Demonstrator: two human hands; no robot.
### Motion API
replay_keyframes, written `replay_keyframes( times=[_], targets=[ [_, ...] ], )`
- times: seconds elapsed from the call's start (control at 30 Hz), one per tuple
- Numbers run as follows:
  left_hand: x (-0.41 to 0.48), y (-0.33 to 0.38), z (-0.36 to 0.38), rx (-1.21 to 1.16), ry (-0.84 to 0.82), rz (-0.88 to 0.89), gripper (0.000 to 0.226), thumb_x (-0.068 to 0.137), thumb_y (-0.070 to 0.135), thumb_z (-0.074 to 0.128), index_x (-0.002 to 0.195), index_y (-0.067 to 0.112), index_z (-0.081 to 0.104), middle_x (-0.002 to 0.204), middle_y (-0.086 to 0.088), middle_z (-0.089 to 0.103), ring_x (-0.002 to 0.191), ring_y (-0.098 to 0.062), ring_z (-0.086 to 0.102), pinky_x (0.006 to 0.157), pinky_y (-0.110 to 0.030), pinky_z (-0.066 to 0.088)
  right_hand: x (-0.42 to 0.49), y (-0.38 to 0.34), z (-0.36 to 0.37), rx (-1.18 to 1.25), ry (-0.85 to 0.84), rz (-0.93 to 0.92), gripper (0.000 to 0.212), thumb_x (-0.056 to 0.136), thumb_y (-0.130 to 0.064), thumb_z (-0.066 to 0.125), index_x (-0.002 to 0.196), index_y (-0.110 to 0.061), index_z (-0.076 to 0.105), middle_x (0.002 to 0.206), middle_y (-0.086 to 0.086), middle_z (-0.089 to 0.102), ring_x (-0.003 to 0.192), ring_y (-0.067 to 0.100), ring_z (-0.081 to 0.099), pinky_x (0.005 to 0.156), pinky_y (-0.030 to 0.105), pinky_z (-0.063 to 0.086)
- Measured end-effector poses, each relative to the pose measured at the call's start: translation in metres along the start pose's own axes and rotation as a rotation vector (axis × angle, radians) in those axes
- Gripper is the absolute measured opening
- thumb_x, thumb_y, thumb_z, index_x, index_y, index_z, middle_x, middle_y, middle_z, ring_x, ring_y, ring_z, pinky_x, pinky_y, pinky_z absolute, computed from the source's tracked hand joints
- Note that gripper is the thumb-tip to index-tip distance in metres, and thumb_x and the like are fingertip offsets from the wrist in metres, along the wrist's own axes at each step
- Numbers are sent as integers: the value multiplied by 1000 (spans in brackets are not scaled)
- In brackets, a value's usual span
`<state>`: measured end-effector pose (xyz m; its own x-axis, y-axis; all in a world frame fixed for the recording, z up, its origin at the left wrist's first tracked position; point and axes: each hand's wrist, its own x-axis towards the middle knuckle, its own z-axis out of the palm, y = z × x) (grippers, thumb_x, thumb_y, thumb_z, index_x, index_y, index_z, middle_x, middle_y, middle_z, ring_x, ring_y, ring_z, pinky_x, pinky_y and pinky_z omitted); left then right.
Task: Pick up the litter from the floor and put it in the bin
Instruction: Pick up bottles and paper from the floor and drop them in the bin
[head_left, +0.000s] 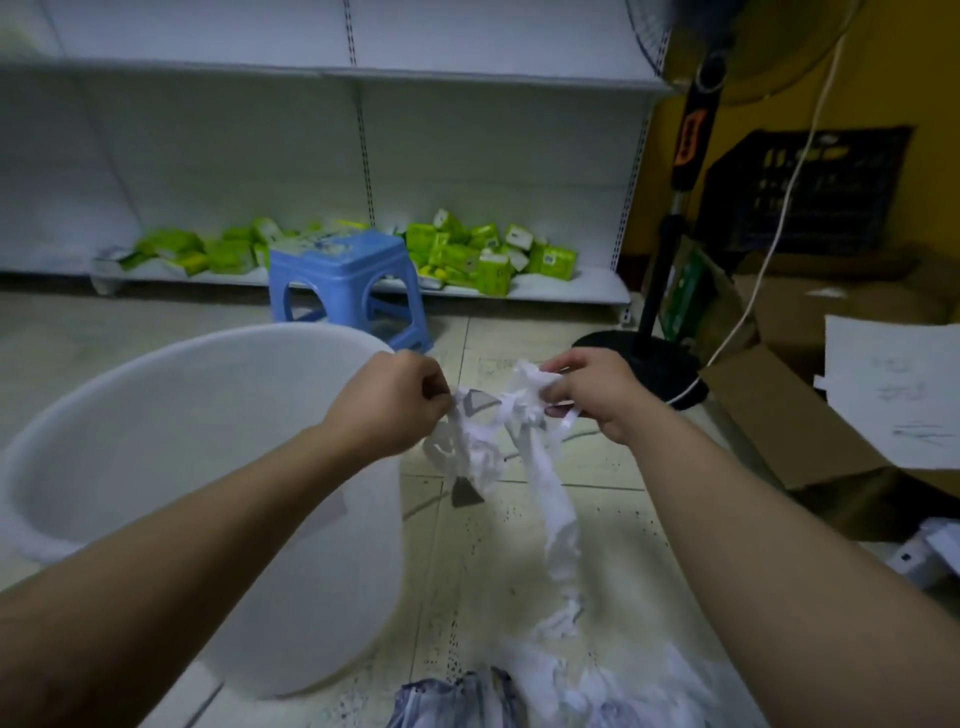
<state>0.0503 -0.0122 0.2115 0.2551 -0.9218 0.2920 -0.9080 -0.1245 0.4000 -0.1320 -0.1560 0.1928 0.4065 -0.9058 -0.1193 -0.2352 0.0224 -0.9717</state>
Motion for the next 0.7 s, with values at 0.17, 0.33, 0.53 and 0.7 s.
replay_keyframes(
  times=[0.17, 0.33, 0.53, 0.7],
  targets=[
    [-3, -47, -55, -65, 209, -114, 6, 76, 20, 67, 77, 24, 71, 67, 8, 65, 66, -8, 61, 62, -21, 41, -5, -69, 51, 205, -1, -226, 28, 74, 19, 62, 81, -8, 61, 83, 11, 63, 69, 25, 63, 52, 28, 58],
    [-21, -98, -96, 2, 313, -214, 7, 77, 20, 67, 81, 19, 73, 71, -1, 70, 72, -19, 65, 64, -24, 42, -15, -107, 133, 501, -75, -339, 29, 71, 19, 65, 77, -9, 58, 77, 11, 65, 62, 22, 65, 54, 33, 60],
    [-50, -147, -113, 169, 311, -333, 19, 80, 35, 67, 90, 19, 72, 84, -3, 70, 82, -27, 63, 70, -34, 51, -18, -84, 220, 259, 18, -297, 27, 71, 10, 68, 71, -15, 60, 73, 1, 64, 73, 23, 64, 67, 36, 60],
    [-73, -168, -94, 288, 56, -313, 46, 78, 39, 70, 121, 26, 59, 120, 2, 61, 106, -17, 57, 85, -32, 46, -19, -50, 237, -678, -264, -359, 62, 68, -25, 82, 126, -24, 59, 127, -2, 60, 114, 20, 57, 89, 31, 48]
  ],
)
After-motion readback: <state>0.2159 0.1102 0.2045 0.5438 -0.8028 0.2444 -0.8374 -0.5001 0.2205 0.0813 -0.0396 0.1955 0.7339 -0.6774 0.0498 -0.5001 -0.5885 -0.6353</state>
